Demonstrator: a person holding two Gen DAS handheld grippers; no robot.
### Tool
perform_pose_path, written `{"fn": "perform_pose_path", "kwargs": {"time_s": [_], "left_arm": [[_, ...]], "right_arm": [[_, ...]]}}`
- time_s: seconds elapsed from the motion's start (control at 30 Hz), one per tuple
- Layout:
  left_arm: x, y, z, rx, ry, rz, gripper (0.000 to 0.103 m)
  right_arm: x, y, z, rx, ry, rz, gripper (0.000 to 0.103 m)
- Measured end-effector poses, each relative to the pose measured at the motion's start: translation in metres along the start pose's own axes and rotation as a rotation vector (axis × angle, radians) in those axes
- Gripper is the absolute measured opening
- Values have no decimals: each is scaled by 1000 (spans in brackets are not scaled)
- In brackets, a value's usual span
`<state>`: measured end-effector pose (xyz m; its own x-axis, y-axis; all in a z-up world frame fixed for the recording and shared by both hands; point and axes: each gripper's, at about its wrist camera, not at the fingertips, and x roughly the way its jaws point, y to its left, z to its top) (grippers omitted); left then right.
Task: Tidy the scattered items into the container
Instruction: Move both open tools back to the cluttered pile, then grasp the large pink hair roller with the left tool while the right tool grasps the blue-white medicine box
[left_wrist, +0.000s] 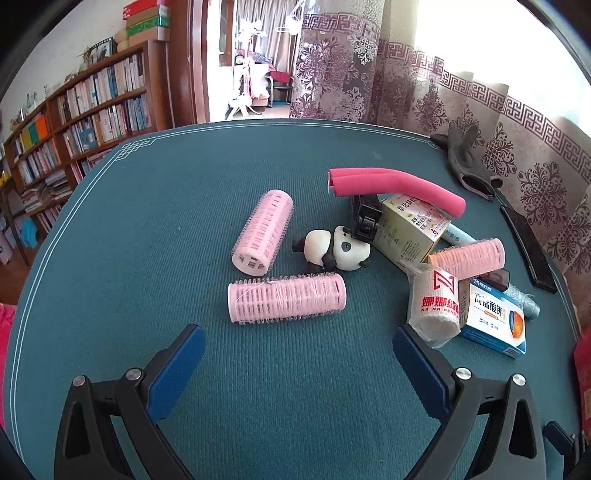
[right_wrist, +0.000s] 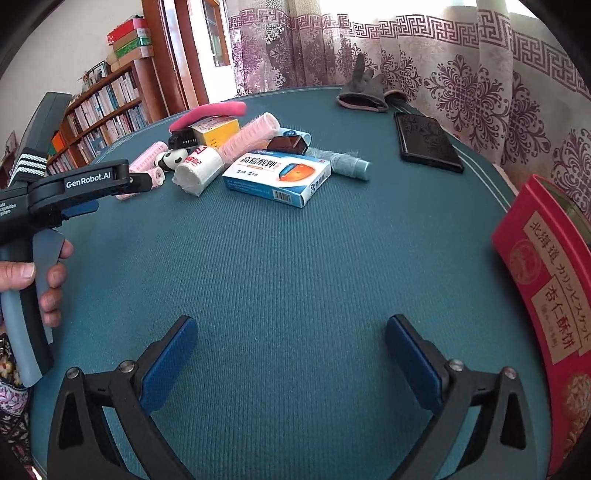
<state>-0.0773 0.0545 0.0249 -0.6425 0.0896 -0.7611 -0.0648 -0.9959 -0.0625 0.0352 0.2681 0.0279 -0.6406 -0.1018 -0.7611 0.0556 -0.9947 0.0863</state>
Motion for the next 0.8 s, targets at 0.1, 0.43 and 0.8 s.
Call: {"fn": "perform_pose_path", "kwargs": {"time_s": [0.1,0.43,0.8], "left_arm": [[13,-3,9,13,9,22,102],[29,13,9,-19,1,48,81],[20,14,-2,-17,-14,38,73]], "right_arm": [[1,2,-1,-8,4,-6,102],[3,3,0,-14,9,-8,102],[12,2,14,12,38,-7,102]]}}
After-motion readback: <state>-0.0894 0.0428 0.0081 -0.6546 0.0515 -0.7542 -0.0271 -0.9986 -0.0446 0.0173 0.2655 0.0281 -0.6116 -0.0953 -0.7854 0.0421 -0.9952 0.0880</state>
